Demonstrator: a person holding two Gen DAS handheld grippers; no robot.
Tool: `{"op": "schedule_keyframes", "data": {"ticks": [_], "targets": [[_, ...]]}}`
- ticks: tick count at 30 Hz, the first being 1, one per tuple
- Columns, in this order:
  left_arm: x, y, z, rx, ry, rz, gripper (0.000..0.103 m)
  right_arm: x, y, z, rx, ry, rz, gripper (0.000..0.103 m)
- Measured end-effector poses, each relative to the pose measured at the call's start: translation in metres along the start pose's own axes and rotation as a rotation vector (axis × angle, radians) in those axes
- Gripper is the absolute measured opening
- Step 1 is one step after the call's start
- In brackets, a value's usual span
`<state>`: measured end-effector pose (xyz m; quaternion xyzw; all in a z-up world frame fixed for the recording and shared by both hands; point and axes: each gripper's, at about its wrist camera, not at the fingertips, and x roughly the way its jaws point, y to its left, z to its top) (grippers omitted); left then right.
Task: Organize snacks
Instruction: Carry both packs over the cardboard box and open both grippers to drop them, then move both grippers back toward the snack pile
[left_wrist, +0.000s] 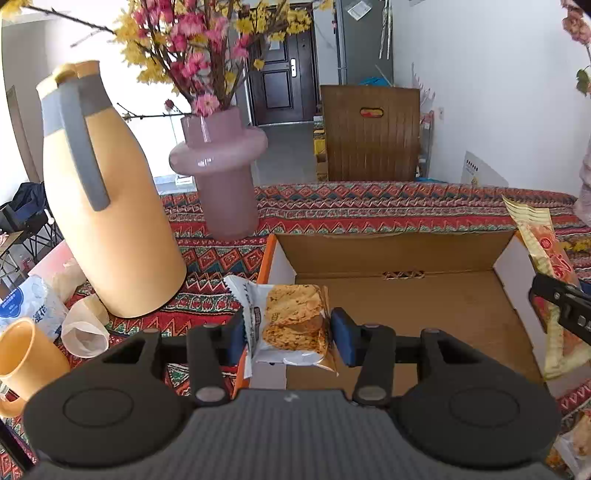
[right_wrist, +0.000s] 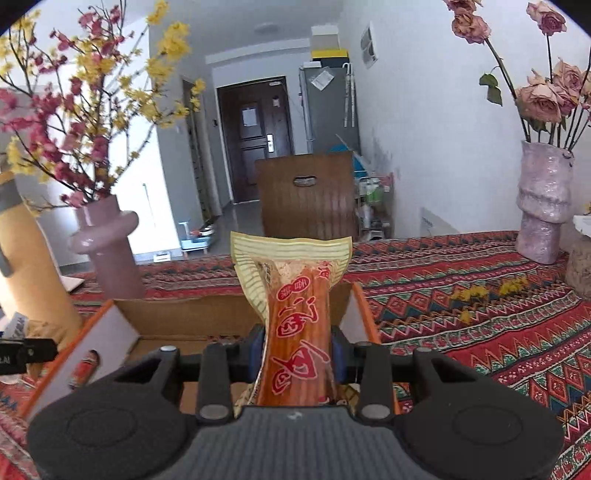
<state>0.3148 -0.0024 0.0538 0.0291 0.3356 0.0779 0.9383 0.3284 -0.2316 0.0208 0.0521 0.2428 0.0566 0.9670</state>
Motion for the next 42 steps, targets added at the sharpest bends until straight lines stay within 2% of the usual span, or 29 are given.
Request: {"op": "schedule_keyframes", "data": {"ticks": [9,11,13,14,17,18,19,24,32,37,42], "targets": [[0.017,-0.004,-0.010,-0.014,0.028,-0.013,0.051,0.014,-0.003,-0.008,0.006,0.063,0.019,0.037],[0.014,-0.001,-0.010,-0.020,0.020,-0.029,0.056,0.013,-0.002,-0.008,0.006,0.064,0.023,0.046],[0.010,0.000,-0.011,-0.020,0.005,-0.024,0.074,0.010,-0.002,-0.009,0.003,0.061,0.024,0.057],[0.007,0.001,-0.013,-0.024,-0.006,-0.023,0.079,0.008,-0.001,-0.009,0.000,0.057,0.027,0.059],[-0.004,0.006,-0.015,-0.040,-0.039,-0.020,0.103,-0.003,-0.003,-0.009,0.010,0.026,0.053,0.089],[-0.010,0.009,-0.018,-0.049,-0.061,-0.017,0.103,-0.008,-0.003,-0.008,0.014,0.007,0.055,0.101],[-0.014,0.011,-0.019,-0.051,-0.076,-0.016,0.103,-0.015,-0.003,-0.007,0.016,-0.017,0.056,0.103],[-0.036,0.023,-0.025,-0.057,-0.120,-0.015,0.103,-0.044,-0.001,-0.002,0.006,-0.107,0.072,0.103],[-0.073,0.055,-0.047,-0.079,-0.173,-0.027,0.103,-0.099,0.006,0.001,-0.032,-0.195,0.105,0.103],[-0.085,0.080,-0.075,-0.082,-0.176,-0.020,0.103,-0.132,0.003,-0.013,-0.080,-0.227,0.103,0.103],[-0.087,0.107,-0.104,-0.103,-0.168,0.014,0.103,-0.151,-0.007,-0.041,-0.108,-0.210,0.077,0.103]]}}
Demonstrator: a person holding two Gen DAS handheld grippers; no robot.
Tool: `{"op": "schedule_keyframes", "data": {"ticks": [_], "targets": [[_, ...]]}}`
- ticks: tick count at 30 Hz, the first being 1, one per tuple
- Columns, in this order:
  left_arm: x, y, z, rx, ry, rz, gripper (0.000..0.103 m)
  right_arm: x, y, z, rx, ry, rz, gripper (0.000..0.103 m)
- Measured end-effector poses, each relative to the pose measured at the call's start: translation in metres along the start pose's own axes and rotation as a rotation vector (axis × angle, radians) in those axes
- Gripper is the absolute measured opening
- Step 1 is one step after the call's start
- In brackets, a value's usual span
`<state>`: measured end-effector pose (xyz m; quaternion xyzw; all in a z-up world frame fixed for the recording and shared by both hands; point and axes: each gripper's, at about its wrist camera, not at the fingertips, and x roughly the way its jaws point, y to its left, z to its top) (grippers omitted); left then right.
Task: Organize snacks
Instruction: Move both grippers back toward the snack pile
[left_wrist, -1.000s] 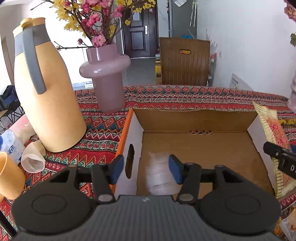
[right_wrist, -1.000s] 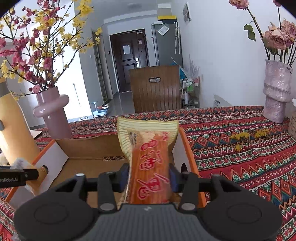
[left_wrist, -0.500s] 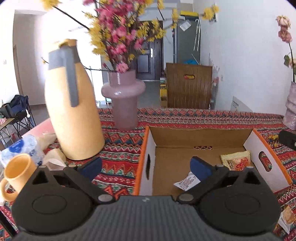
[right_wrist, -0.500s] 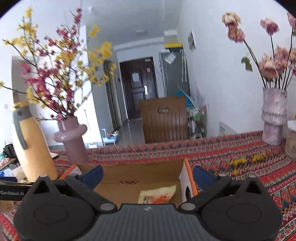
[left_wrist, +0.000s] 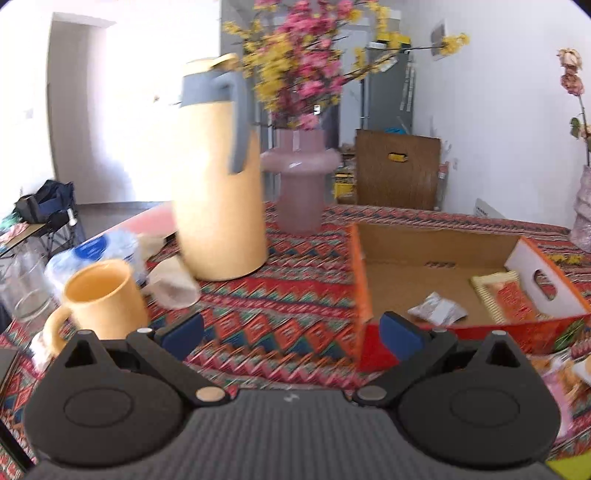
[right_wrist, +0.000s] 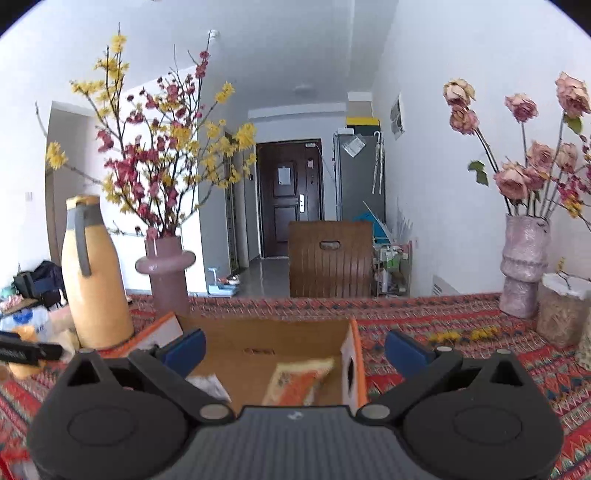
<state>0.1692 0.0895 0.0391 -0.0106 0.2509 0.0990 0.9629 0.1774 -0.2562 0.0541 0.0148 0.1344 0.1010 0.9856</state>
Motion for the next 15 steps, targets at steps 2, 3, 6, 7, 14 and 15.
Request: {"op": "schedule_keyframes", "data": {"ticks": [2,3,6,7,14,15], "targets": [[-0.001,0.011,-0.010,-0.005,0.002,0.012,0.103,-0.006,-0.004,-0.014,0.001,0.024,-0.004,0.103],[-0.001,0.016,-0.014,-0.006,0.000,0.022,0.103,-0.008,-0.005,-0.020,0.003,0.035,-0.007,0.103],[-0.002,0.030,-0.027,-0.017,-0.011,0.033,0.103,-0.014,-0.007,-0.041,0.005,0.061,-0.023,0.103],[-0.001,0.035,-0.031,-0.025,-0.013,0.035,0.103,-0.016,-0.008,-0.048,0.009,0.070,-0.026,0.103],[0.014,0.050,-0.053,-0.072,-0.009,0.042,0.103,-0.015,-0.016,-0.083,0.085,0.114,-0.043,0.103],[0.015,0.051,-0.054,-0.079,-0.009,0.039,0.103,-0.013,-0.018,-0.086,0.097,0.118,-0.048,0.103]]}}
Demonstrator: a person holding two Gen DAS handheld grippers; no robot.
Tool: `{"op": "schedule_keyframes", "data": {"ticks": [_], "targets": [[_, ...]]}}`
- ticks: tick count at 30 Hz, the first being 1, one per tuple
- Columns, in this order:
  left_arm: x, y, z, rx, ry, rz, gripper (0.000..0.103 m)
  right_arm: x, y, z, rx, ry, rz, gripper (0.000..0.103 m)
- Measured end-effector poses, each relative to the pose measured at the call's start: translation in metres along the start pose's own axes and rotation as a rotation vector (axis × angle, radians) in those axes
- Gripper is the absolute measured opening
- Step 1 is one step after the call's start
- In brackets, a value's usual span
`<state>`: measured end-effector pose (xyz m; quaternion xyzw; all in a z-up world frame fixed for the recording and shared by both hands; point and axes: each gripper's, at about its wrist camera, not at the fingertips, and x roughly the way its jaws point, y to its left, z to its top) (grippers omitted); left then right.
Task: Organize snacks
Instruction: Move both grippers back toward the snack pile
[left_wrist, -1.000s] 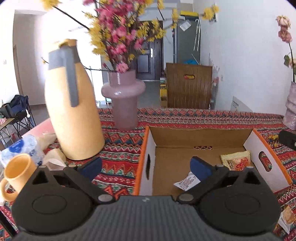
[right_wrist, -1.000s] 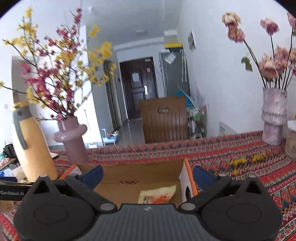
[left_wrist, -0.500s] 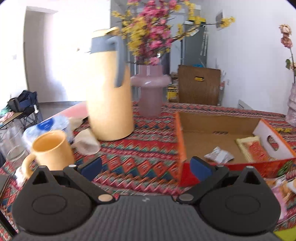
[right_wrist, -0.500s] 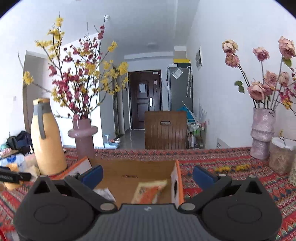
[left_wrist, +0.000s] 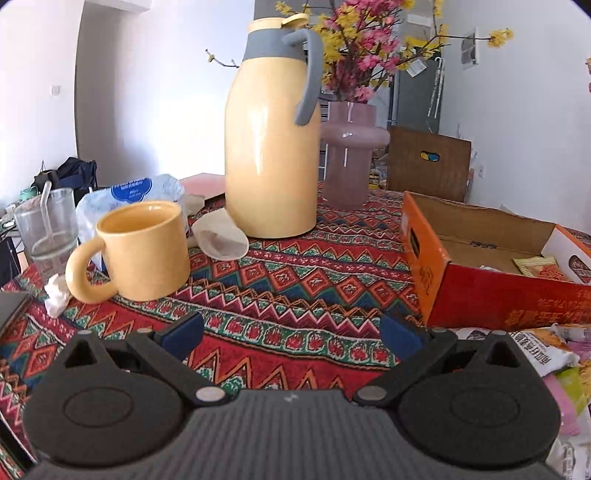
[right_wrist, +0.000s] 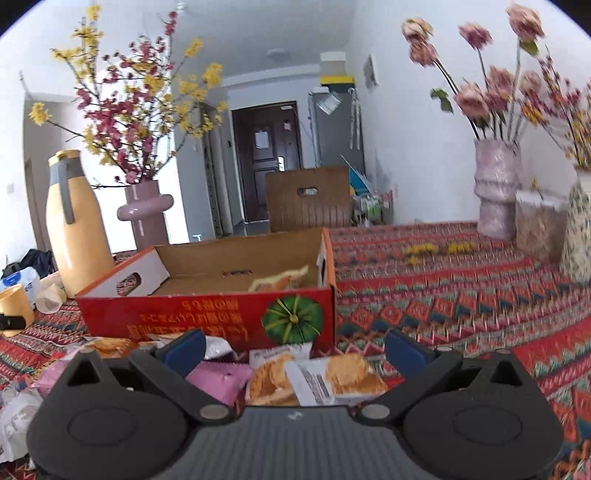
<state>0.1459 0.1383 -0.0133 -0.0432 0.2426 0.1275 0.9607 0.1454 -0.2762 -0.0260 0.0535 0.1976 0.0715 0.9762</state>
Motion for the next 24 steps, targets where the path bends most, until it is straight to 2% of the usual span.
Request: {"op": "schedule_keyframes", "data": {"ticks": [8,24], "targets": [[0.001,0.003,-0.004,-0.021,0.007,-0.020,0.103,0.014,-0.011,-0.010,0.083,0.013,-0.014,0.103],[0.000,0.004,-0.006,-0.031,-0.004,-0.031,0.103,0.020,-0.009,-0.010,0.074,0.040,-0.007,0.103]]}}
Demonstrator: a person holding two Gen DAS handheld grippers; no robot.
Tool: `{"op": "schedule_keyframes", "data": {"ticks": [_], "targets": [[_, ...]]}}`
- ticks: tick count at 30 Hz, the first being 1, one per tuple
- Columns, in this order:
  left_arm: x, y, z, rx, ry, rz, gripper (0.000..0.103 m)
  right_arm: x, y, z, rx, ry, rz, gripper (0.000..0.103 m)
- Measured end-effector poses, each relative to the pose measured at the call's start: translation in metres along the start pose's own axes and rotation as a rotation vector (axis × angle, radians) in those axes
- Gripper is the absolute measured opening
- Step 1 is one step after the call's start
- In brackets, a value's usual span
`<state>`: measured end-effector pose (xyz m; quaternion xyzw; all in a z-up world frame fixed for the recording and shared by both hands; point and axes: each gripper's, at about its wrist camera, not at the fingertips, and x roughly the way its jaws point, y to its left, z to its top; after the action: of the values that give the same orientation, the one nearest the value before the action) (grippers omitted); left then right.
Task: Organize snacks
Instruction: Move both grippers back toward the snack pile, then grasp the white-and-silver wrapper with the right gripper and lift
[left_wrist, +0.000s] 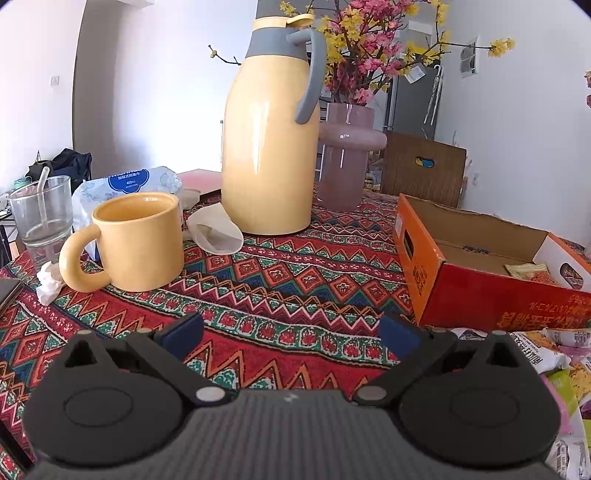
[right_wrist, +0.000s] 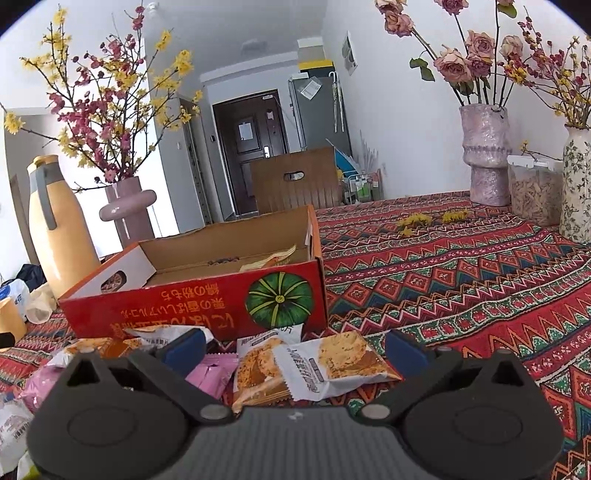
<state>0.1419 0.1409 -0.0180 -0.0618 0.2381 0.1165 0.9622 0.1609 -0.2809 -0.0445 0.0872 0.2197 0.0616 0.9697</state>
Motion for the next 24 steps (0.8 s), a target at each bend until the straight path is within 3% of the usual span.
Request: {"op": "schedule_keyframes", "data": {"ticks": [14,18,24], "targets": [[-0.004,0.002,-0.001,-0.013,-0.018,-0.037,0.103,-0.013,0.006,0.003,-0.104,0.051,-0.061,0.103],[-0.005,0.002,-0.001,-0.018,-0.019,-0.039,0.103,0.004,0.004,0.012,-0.153,0.122,-0.095,0.103],[-0.004,0.003,-0.002,-0.020,-0.019,-0.039,0.103,0.045,-0.008,0.019,-0.157,0.267,-0.054,0.103]]}}
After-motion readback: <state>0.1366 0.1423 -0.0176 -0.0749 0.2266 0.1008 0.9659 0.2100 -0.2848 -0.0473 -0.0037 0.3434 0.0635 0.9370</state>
